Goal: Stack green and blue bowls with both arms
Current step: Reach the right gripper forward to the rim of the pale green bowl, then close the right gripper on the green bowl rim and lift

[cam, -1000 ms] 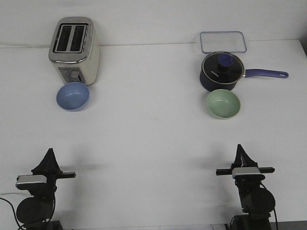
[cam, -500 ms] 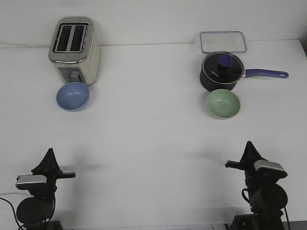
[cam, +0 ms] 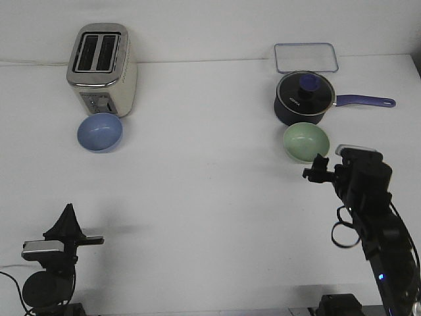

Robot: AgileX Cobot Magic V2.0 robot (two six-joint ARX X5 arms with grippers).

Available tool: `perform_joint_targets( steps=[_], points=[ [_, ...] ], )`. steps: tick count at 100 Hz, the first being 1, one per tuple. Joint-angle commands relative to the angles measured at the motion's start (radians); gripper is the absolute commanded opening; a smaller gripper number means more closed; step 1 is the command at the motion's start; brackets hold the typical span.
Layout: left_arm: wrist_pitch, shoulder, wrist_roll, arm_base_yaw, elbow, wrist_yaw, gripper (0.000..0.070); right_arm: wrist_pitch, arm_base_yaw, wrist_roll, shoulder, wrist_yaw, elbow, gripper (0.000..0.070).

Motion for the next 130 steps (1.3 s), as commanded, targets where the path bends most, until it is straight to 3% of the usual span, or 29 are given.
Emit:
perform_joint_targets(
  steps=[1,39,66,76,91,130],
  points=[
    [0.014,-0.001,0.002,0.000,-0.019,0.000,0.0014,-0.003,-0.015,-0.021,0.102,-0.006,0.056,0.0543],
    [0.014,-0.001,0.002,0.000,-0.019,0.000,0.0014,-0.032,-0.111,-0.096,0.641,-0.021,0.335,0.0541],
    [0.014,-0.001,0.002,0.000,-0.019,0.000,0.0014,-0.029,-0.140,-0.112,0.842,-0.051,0.423,0.0529],
    [0.014,-0.001,0.002,0.000,-0.019,0.000,0.0014,-0.029,-0.140,-0.119,0.875,-0.069,0.425,0.0399],
    [0.014,-0.001,0.002,0.000,-0.019,0.000,0.0013,-0.043,-0.140,-0.123,0.886,-0.079,0.425,0.0000],
    [0.014,-0.001,0.002,0.000,-0.019,0.000,0.0014,-0.108,-0.140,-0.130,0.643,-0.228,0.425,0.0000]
  ],
)
